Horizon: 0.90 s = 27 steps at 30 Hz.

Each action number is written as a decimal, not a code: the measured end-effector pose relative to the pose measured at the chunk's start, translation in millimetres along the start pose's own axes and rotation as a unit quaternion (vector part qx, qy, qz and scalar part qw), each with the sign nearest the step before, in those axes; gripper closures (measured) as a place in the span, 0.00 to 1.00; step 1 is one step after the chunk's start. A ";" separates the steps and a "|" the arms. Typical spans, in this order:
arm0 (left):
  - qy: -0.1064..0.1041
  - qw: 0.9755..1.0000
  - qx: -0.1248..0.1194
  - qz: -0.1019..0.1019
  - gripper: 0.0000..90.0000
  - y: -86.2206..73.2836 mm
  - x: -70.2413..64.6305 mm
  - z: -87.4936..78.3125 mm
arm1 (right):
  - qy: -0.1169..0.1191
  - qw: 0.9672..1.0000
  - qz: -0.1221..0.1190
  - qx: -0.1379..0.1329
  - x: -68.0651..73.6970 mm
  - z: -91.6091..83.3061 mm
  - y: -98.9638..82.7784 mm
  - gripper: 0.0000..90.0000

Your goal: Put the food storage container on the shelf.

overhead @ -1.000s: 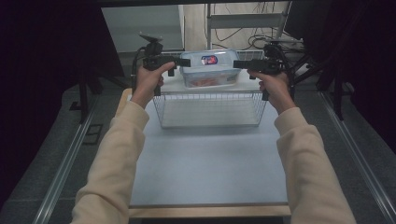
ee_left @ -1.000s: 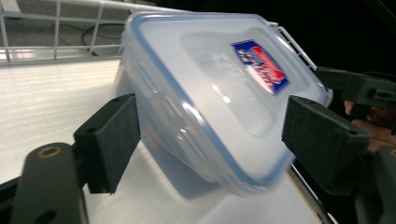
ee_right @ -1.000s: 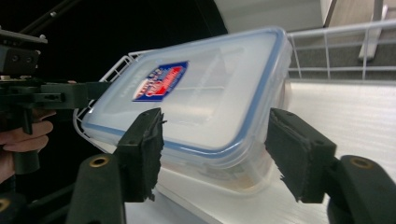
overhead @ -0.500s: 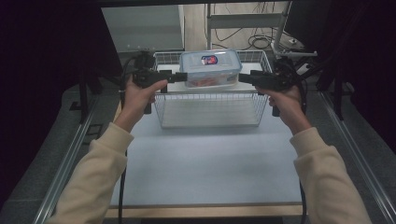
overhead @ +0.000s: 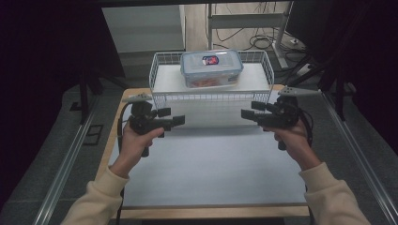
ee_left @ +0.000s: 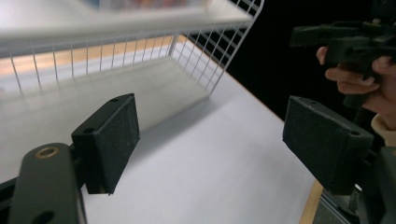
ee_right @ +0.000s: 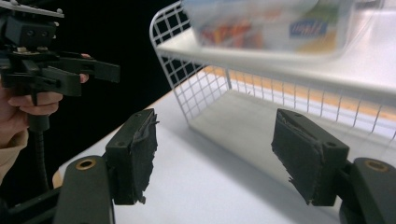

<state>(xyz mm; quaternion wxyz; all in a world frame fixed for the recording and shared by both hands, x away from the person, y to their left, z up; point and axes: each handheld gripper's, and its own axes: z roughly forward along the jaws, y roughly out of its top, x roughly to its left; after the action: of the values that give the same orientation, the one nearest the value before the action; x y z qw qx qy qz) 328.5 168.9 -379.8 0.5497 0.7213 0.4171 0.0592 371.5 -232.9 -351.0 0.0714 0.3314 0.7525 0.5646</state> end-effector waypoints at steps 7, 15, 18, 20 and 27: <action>0.018 0.998 0.024 0.054 0.20 -51.1 -9.4 6.1 | 0.007 1.000 -0.009 0.008 6.8 -4.5 -49.3 0.33; -0.006 0.998 0.055 0.041 0.20 -96.3 -14.0 14.2 | -0.005 1.000 0.002 0.026 6.3 -9.0 -109.0 0.33; -0.007 0.997 0.065 0.035 0.20 -110.9 -13.7 16.0 | -0.015 0.999 0.000 0.041 4.6 -9.6 -127.2 0.33; -0.003 0.997 0.071 0.035 0.20 -118.3 -12.0 16.2 | -0.017 0.999 0.002 0.049 3.5 -9.4 -137.8 0.32; 0.007 0.996 0.084 0.015 0.21 -136.1 0.1 18.4 | -0.020 0.998 0.003 0.061 4.1 -5.4 -151.8 0.32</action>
<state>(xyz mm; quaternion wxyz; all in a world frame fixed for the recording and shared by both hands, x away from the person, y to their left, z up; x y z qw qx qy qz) 265.6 161.8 -501.6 0.4831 0.7708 0.4137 0.0372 302.2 -256.5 -484.2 0.0646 0.3484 0.7830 0.5112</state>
